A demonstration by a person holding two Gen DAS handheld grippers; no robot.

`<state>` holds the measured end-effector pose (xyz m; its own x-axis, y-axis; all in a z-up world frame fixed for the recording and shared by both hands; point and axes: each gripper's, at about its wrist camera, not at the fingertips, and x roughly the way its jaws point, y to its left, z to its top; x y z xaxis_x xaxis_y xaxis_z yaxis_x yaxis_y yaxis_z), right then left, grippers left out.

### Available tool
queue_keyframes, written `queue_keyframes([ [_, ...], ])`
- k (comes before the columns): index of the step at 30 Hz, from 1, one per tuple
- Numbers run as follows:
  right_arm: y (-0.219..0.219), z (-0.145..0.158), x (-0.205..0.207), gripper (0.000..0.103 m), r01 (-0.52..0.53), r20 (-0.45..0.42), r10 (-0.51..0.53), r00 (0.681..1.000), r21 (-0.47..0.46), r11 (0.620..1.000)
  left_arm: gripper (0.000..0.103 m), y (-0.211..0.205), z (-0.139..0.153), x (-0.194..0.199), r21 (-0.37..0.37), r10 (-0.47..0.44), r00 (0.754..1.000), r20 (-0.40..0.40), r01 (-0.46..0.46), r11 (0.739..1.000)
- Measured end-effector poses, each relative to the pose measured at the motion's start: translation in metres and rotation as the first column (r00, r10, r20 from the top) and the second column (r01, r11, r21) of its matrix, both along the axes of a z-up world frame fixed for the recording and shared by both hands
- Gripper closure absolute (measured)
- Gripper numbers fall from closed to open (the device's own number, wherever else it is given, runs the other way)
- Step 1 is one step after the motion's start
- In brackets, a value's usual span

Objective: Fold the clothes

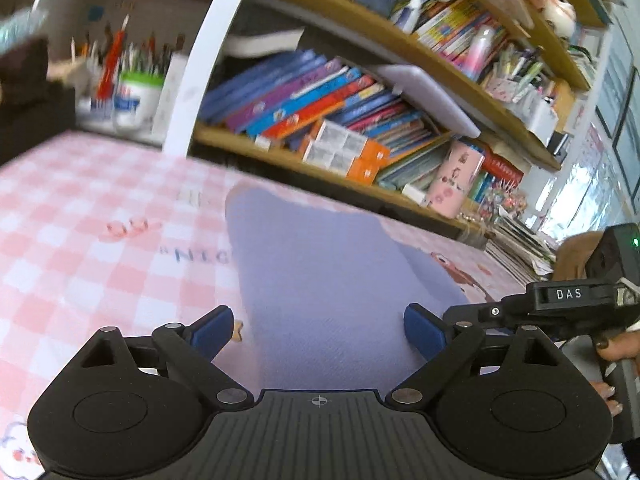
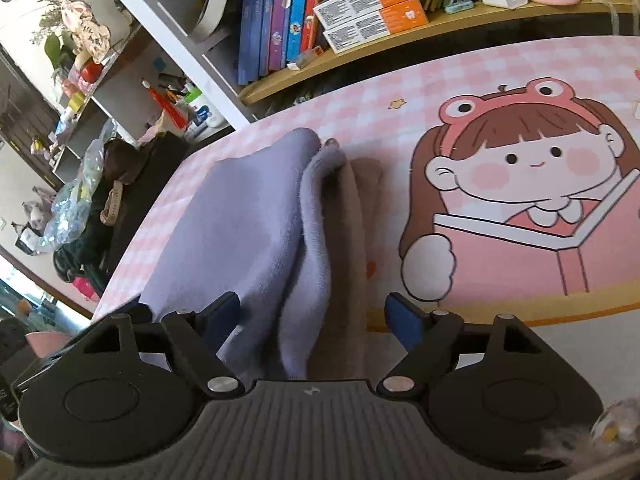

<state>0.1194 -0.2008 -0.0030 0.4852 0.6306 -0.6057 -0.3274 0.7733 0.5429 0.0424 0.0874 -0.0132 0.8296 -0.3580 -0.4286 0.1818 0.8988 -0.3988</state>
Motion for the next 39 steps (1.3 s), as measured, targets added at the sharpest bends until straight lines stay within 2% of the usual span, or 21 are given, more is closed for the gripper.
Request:
queue_keyframes([
  [2, 0.003, -0.002, 0.0, 0.037, -0.005, 0.002, 0.005, 1.0, 0.003, 1.0, 0.01, 0.004, -0.006, 0.003, -0.046, -0.01, 0.999, -0.03, 0.009, 0.999],
  [6, 0.008, -0.005, 0.001, 0.045, -0.015, 0.005, 0.015, 1.0, 0.009, 1.0, 0.021, 0.008, -0.015, 0.006, -0.125, -0.047, 0.997, -0.06, 0.039, 0.991],
  [10, 0.013, -0.008, 0.002, 0.056, -0.026, 0.008, 0.026, 1.0, 0.016, 1.0, 0.025, 0.003, -0.014, 0.005, -0.102, -0.047, 0.997, -0.054, 0.042, 0.994],
  [13, 0.019, -0.001, -0.01, 0.064, -0.032, 0.081, 0.035, 0.996, -0.042, 0.999, 0.031, -0.001, -0.011, 0.002, -0.089, -0.047, 0.998, -0.046, 0.043, 0.995],
  [15, 0.024, 0.005, -0.02, 0.065, -0.034, 0.136, 0.046, 0.99, -0.093, 0.995, 0.033, -0.008, -0.007, -0.001, -0.067, -0.059, 0.997, -0.045, 0.056, 0.996],
  [22, 0.004, 0.008, -0.045, 0.065, -0.021, 0.172, 0.048, 0.984, -0.153, 0.988, 0.033, -0.032, -0.002, -0.009, -0.054, -0.122, 0.991, -0.06, 0.119, 0.991],
  [27, -0.02, 0.003, -0.051, 0.063, -0.012, 0.146, 0.027, 0.989, -0.102, 0.995, 0.031, -0.046, -0.001, -0.009, -0.051, -0.17, 0.982, -0.081, 0.166, 0.985],
  [29, -0.03, 0.001, -0.053, 0.057, -0.007, 0.135, 0.018, 0.991, -0.081, 0.997, 0.028, -0.044, -0.001, -0.007, -0.062, -0.173, 0.981, -0.09, 0.168, 0.984],
  [31, -0.04, -0.001, -0.055, 0.046, -0.003, 0.124, 0.011, 0.992, -0.061, 0.998, 0.026, -0.039, -0.002, -0.004, -0.08, -0.166, 0.981, -0.099, 0.158, 0.984],
  [33, -0.049, -0.006, -0.05, 0.042, 0.002, 0.089, -0.001, 0.996, -0.015, 1.0, 0.026, -0.035, -0.001, -0.002, -0.101, -0.155, 0.982, -0.106, 0.145, 0.984],
  [38, -0.057, -0.019, -0.037, 0.042, -0.007, 0.011, 0.006, 1.0, 0.086, 0.996, 0.026, -0.042, 0.002, -0.001, -0.083, -0.156, 0.982, -0.103, 0.148, 0.986],
  [39, -0.055, -0.02, -0.035, 0.045, -0.014, 0.008, 0.013, 1.0, 0.097, 0.995, 0.027, -0.043, 0.003, -0.001, -0.077, -0.157, 0.982, -0.101, 0.15, 0.986],
])
